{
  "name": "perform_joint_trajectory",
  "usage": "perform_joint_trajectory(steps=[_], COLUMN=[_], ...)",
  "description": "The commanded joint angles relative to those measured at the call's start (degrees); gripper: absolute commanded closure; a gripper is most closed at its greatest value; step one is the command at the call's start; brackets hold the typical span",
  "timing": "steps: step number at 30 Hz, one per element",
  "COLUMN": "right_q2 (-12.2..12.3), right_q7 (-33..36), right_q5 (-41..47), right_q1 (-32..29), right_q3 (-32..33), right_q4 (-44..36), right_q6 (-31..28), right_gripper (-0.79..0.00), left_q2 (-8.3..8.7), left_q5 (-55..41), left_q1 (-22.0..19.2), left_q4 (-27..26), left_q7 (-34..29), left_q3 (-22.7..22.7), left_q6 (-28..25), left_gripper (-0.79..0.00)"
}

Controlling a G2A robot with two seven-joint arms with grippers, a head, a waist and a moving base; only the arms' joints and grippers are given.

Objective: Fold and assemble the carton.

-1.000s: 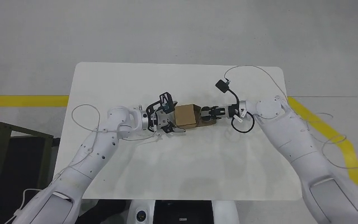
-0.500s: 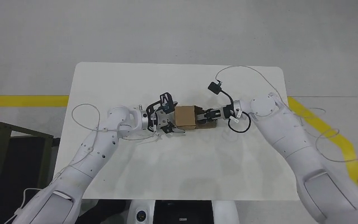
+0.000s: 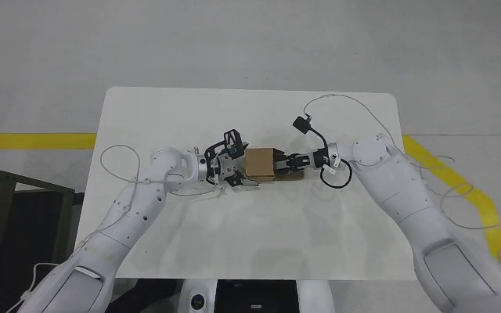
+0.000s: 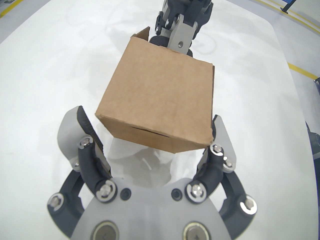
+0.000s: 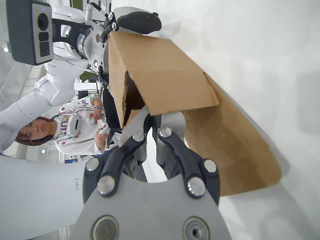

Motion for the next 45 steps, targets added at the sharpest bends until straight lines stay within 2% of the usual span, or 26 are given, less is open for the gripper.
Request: perform_joint_trajectory(steps=[1, 5, 10, 16, 25, 45], right_q2=[0.7, 2.0, 2.1, 1.0, -1.0, -4.5], right_q7=[0.2, -0.2, -1.0, -0.7, 2.4, 1.5], right_q5=[0.2, -0.8, -1.8, -2.5, -2.9, -0.3], right_q1=[-0.8, -1.9, -1.2, 0.8, 3.3, 3.6], right_q3=[1.5, 4.1, 4.7, 2.9, -0.6, -4.4], right_q4=[-0.6, -1.5, -1.4, 0.6, 2.5, 4.0], right_q6=[-0.2, 0.4, 1.8, 1.8, -1.2, -1.2], right_gripper=[0.0, 0.0, 0.0, 0.0, 0.0, 0.0], left_q2=[-0.03, -0.08, -0.21, -0.25, -0.28, -0.42], left_q5=[0.0, 0.0, 0.1, 0.2, 0.2, 0.2], left_q1=[0.0, 0.0, 0.0, 0.0, -0.1, 0.1], left_q4=[0.1, 0.2, -0.1, 0.0, 0.1, 0.0], left_q7=[0.0, -0.1, -0.1, -0.2, -0.3, -0.4], left_q3=[0.0, 0.0, 0.2, 0.0, -0.2, -0.3], left_q6=[0.1, 0.0, 0.0, 0.0, -0.4, -0.9], left_gripper=[-0.785, -0.785, -0.785, -0.785, -0.785, -0.785])
